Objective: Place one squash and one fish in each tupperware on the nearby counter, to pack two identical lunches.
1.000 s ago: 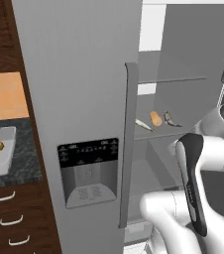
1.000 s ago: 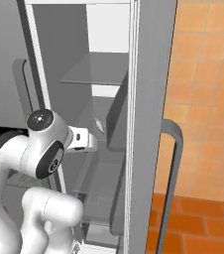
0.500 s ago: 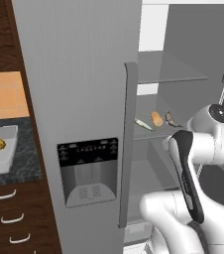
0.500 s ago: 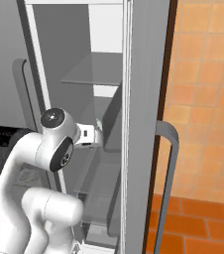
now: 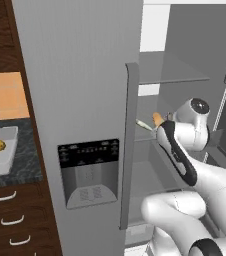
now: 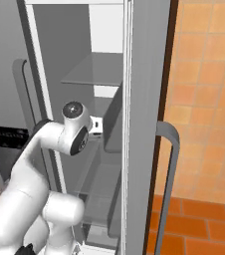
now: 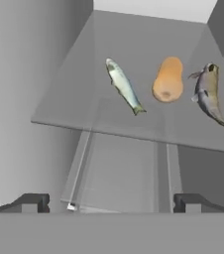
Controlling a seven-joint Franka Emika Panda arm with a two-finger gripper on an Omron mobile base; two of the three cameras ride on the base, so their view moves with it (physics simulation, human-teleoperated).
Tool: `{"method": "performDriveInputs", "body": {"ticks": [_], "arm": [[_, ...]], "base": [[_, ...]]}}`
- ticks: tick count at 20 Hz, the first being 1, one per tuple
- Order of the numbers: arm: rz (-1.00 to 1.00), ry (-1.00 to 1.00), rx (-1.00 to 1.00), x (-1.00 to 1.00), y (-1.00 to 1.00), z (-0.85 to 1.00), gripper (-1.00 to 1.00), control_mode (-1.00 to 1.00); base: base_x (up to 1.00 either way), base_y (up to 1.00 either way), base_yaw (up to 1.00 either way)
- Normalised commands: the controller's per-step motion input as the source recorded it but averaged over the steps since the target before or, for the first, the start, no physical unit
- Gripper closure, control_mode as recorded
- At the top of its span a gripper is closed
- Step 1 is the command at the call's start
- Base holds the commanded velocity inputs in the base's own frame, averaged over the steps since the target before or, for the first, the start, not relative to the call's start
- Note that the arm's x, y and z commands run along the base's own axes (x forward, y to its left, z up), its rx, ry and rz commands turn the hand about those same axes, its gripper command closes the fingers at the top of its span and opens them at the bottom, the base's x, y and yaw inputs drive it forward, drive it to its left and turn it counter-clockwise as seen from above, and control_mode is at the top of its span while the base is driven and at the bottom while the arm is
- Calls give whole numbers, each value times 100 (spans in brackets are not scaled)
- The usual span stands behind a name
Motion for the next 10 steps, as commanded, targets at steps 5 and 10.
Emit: {"method": "performDriveInputs", "body": {"ticks": [5,10], "arm": [[7,5,0,77,-1,-18,-100,-100],[4,0,0,68,-2,-38,-100,-100]], "base": [[0,0,0],[0,0,0]]}}
